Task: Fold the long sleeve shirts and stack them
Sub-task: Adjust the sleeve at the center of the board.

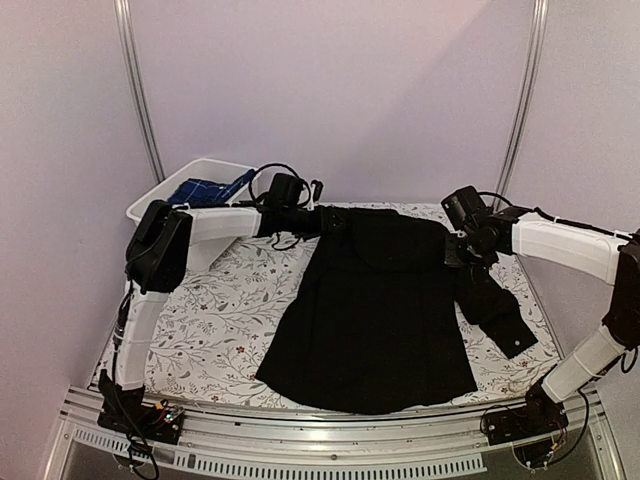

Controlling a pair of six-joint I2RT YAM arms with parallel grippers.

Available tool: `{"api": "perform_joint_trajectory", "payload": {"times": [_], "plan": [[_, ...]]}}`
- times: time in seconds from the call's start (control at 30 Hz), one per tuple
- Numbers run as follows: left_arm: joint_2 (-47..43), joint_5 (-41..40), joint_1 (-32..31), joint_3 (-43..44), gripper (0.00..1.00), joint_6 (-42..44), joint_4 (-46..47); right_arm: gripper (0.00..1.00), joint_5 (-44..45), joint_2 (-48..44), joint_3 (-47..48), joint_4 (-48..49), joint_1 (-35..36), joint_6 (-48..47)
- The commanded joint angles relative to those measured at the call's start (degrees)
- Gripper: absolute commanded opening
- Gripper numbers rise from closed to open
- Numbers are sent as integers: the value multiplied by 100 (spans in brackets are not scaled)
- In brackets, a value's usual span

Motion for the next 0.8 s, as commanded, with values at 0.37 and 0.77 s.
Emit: {"api": "perform_joint_trajectory", "payload": {"times": [0.37, 0.77], "plan": [[-3302, 49, 29, -4080, 57, -19, -124, 0, 276, -498, 355, 91, -489, -393], [-5739, -374, -1109, -6963, 64, -665, -1042, 0, -489, 348, 183, 593, -427, -625]]}}
